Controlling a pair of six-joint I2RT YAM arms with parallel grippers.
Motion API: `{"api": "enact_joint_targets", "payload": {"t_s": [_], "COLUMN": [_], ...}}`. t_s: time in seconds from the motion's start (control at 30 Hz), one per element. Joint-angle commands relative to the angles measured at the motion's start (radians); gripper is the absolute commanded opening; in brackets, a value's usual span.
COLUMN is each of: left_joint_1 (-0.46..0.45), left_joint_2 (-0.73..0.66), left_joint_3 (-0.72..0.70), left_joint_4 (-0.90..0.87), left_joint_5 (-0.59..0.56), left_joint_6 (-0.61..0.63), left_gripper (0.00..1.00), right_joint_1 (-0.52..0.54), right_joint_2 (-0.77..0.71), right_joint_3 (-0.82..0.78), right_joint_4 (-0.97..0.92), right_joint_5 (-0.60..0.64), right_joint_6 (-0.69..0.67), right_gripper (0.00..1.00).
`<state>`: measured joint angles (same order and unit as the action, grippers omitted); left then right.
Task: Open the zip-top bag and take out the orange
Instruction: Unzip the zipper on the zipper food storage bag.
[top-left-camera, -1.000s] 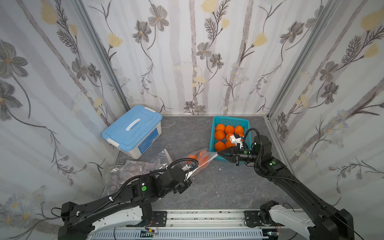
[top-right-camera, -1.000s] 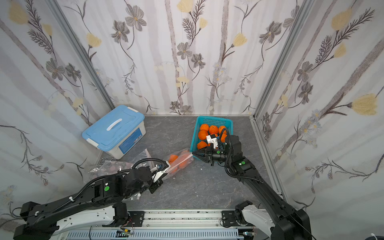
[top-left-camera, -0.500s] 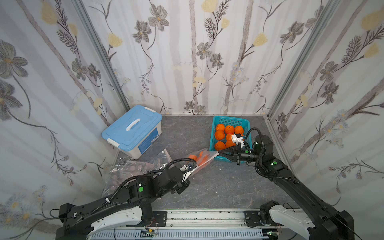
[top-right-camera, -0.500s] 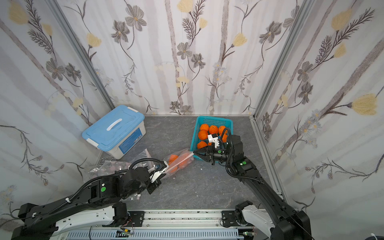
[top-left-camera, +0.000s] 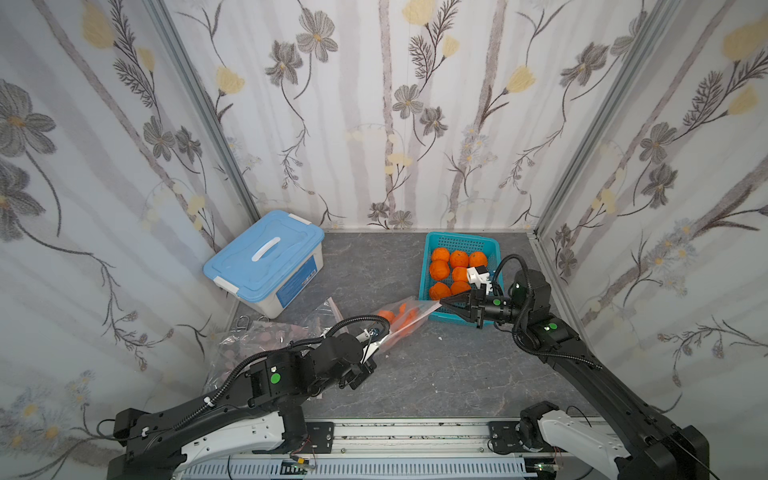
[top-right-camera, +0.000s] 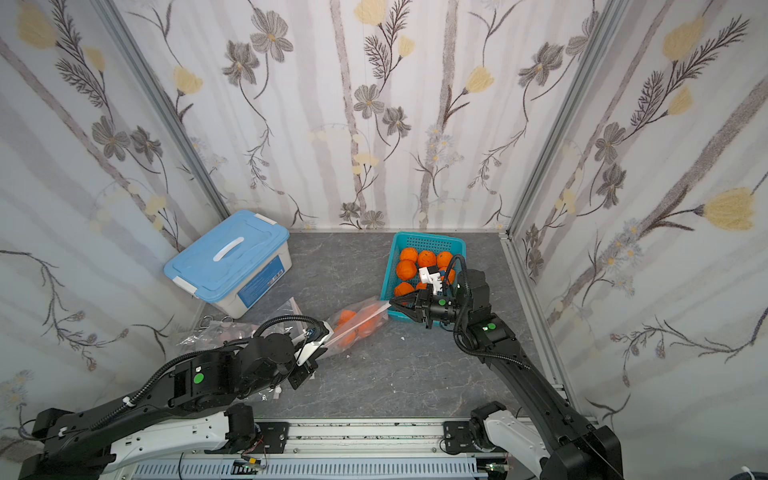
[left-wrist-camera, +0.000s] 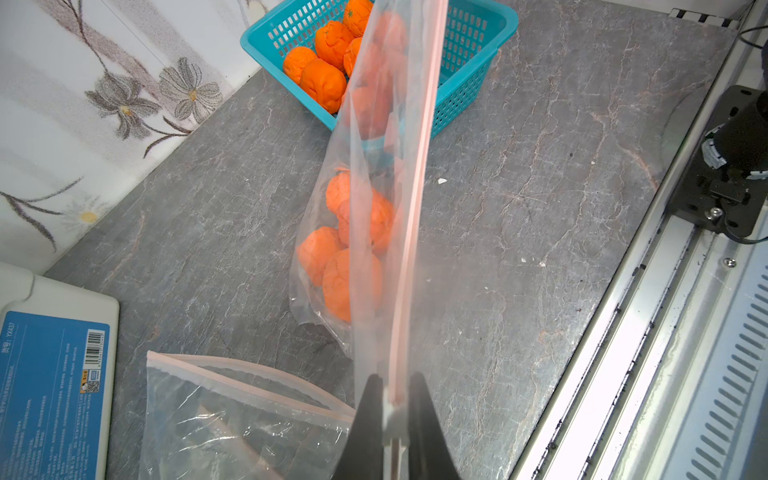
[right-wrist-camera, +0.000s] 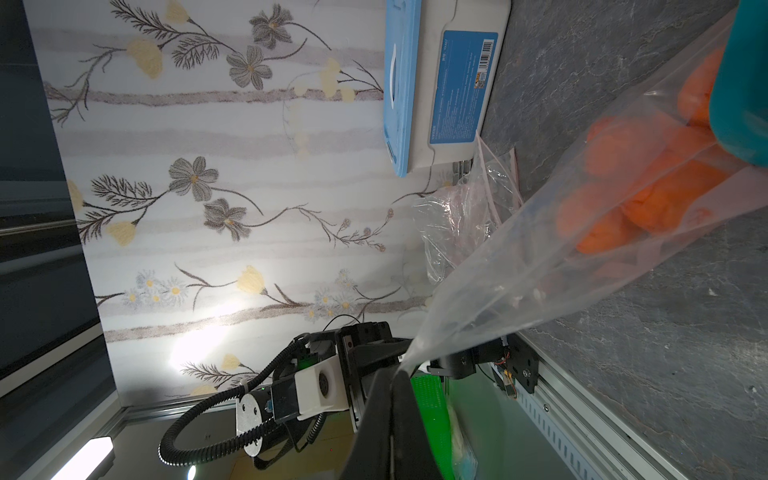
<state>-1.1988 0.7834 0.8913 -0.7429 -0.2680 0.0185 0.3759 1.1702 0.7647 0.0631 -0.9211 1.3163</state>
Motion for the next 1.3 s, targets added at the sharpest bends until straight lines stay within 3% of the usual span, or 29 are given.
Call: {"api": "enact_joint_targets", "payload": {"t_s": [0.0,1.27], "left_joint_1": [0.001,0.001], "left_joint_2": [0.000,0.010], "left_joint_3": [0.011,0.034], "left_joint_4": [-0.114,-0.179], "left_joint_5": [0.008,0.026], "left_joint_6": [-0.032,-0.104], "left_gripper": [0.01,0.07], "right_joint_1": [-0.008,-0.035], "right_joint_2": [-0.005,-0.017], "right_joint_3": [0.002,-0.011], "right_joint_4": [0.072,0.084], "right_joint_5": [0.056,0.059], "right_joint_6": [0.001,0.005], "right_gripper": [0.00,0.00]}}
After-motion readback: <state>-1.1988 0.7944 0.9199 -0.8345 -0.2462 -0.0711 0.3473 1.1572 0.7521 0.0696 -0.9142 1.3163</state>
